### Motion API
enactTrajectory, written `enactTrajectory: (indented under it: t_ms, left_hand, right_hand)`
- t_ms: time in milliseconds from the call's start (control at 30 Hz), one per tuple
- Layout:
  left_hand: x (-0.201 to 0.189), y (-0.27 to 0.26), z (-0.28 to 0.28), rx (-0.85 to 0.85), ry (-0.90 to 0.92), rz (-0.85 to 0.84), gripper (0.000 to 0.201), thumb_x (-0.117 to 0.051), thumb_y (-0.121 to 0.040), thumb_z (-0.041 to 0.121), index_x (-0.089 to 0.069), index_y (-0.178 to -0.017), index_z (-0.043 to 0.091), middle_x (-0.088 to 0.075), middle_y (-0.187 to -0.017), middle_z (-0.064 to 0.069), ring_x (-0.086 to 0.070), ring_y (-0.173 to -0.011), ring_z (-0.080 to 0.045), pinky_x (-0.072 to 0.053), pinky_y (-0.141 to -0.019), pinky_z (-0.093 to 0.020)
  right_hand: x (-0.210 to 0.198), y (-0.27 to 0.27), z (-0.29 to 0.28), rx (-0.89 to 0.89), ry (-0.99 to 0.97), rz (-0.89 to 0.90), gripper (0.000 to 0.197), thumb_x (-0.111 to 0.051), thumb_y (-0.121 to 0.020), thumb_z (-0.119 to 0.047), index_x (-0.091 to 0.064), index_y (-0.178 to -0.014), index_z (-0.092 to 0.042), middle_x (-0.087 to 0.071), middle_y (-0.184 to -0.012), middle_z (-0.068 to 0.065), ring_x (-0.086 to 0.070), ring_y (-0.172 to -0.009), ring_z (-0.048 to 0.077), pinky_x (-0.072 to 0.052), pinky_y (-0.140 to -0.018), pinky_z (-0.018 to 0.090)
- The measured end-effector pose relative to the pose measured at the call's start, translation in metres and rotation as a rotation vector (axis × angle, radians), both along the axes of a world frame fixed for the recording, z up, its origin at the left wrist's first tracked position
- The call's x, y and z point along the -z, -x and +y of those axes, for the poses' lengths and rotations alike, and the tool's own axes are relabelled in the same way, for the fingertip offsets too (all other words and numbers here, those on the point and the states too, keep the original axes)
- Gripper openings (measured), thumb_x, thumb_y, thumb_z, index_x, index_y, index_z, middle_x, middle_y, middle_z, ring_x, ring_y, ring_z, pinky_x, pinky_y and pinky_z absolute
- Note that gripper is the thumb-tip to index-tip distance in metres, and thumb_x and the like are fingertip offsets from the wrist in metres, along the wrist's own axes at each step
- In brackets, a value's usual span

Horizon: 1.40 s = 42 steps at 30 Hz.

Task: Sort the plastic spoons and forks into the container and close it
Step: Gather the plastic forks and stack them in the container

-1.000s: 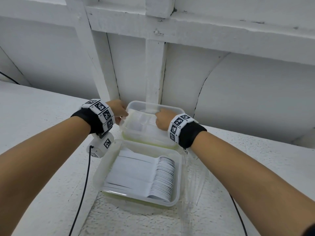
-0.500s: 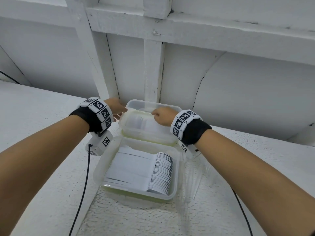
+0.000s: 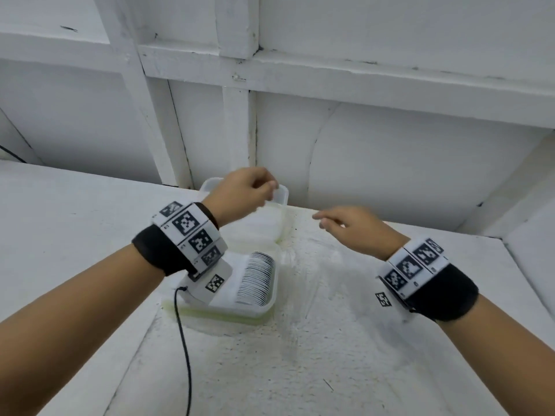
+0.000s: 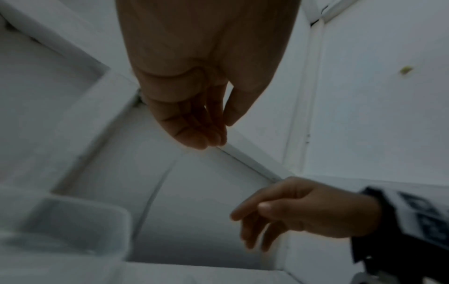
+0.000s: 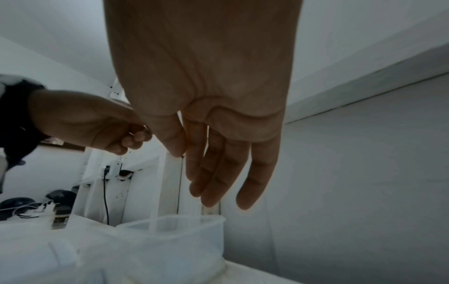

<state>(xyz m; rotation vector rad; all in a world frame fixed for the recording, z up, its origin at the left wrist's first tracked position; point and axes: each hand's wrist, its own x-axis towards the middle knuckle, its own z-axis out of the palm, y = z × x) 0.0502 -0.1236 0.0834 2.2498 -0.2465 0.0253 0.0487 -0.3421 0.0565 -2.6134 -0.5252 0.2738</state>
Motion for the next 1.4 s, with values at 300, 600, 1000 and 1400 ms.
enactTrajectory:
  t_ms: [300,600,1000,1400]
  left_hand:
    - [0.072,0.054,-0.101,0.373,-0.422,0.289,0.030,-0.042,-0.096,0.018,-0.057,-0.121,0.014,-0.057,-0.125,-0.006,-0.053,-0.114,-0.021,-0.039,-0.090,-0.025]
    - [0.117,0.064,-0.117,0.289,-0.891,0.360,0.032,-0.041,-0.096,0.014,-0.046,-0.126,0.002,-0.037,-0.130,-0.017,-0.042,-0.118,-0.033,-0.040,-0.091,-0.036]
    - [0.101,0.066,-0.126,0.158,-0.733,0.537,0.027,-0.052,-0.092,0.017,-0.041,-0.069,0.009,-0.041,-0.071,-0.002,-0.043,-0.063,-0.014,-0.034,-0.053,-0.019]
    - [0.077,0.113,-0.061,0.002,-0.176,0.780,0.014,-0.041,-0.093,0.008,-0.049,-0.082,0.004,-0.040,-0.057,-0.004,-0.027,-0.043,-0.012,-0.020,-0.039,-0.015]
  right_hand:
    - [0.042,0.073,-0.059,0.100,-0.017,0.104,0.031,-0.042,-0.098,-0.017,-0.058,-0.125,-0.014,-0.061,-0.124,0.001,-0.053,-0.114,0.012,-0.031,-0.085,0.012]
    - [0.059,0.110,-0.083,0.205,-0.114,0.195,0.030,-0.041,-0.099,-0.017,-0.059,-0.123,-0.016,-0.063,-0.115,-0.002,-0.052,-0.095,0.004,-0.035,-0.069,0.002]
    - [0.072,0.128,-0.084,0.202,-0.181,0.225,0.027,-0.042,-0.098,-0.018,-0.061,-0.117,-0.018,-0.062,-0.093,-0.009,-0.058,-0.085,0.006,-0.042,-0.067,0.007]
    - [0.060,0.097,-0.045,0.162,-0.111,0.279,0.029,-0.040,-0.098,-0.018,-0.059,-0.119,-0.013,-0.061,-0.097,-0.001,-0.059,-0.086,0.012,-0.044,-0.073,0.019]
